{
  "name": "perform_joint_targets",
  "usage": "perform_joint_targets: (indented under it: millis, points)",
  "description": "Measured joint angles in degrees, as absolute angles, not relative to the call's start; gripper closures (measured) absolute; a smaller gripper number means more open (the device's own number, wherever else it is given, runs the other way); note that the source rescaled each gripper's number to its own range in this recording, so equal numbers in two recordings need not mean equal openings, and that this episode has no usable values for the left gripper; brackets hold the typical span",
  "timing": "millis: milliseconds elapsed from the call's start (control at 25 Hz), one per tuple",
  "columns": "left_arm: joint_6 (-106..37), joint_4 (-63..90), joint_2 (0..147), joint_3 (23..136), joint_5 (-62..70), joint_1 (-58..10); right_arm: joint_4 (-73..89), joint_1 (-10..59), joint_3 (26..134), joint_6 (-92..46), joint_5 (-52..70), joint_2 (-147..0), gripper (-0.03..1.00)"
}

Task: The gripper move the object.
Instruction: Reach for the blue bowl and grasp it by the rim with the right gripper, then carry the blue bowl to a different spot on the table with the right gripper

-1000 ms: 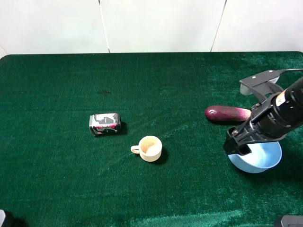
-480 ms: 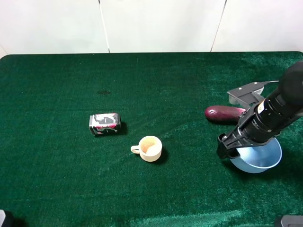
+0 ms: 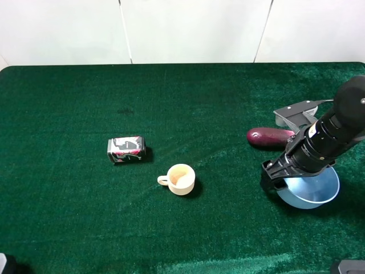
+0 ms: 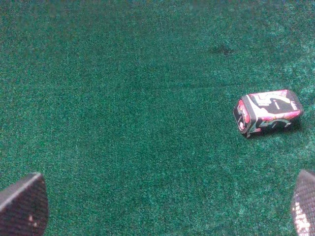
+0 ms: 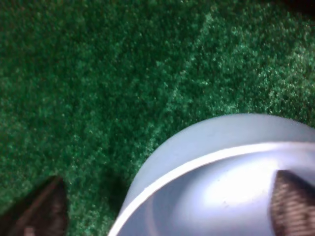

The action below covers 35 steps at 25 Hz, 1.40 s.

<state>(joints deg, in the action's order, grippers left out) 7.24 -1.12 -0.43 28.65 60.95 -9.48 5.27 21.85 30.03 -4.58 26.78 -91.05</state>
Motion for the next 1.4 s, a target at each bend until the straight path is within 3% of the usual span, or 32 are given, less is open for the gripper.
perform_joint_targets:
  millis: [240,560,1120,1400]
  points:
    - [7.24,-1.12,-0.43,28.65,60.95,-9.48,5.49,21.85,30.03,-4.34,26.78,-91.05,0.53]
    - [7.24,-1.12,-0.43,28.65,60.95,-9.48,5.24,21.85,30.03,-4.17,27.71,-90.98,0.97]
    - [7.24,-1.12,-0.43,28.65,60.95,-9.48,4.8,21.85,30.15,-3.91,28.91,-89.89,0.97]
    - [7.24,-1.12,-0.43,28.65,60.95,-9.48,2.94,21.85,33.46,-0.53,38.64,-84.63,0.97]
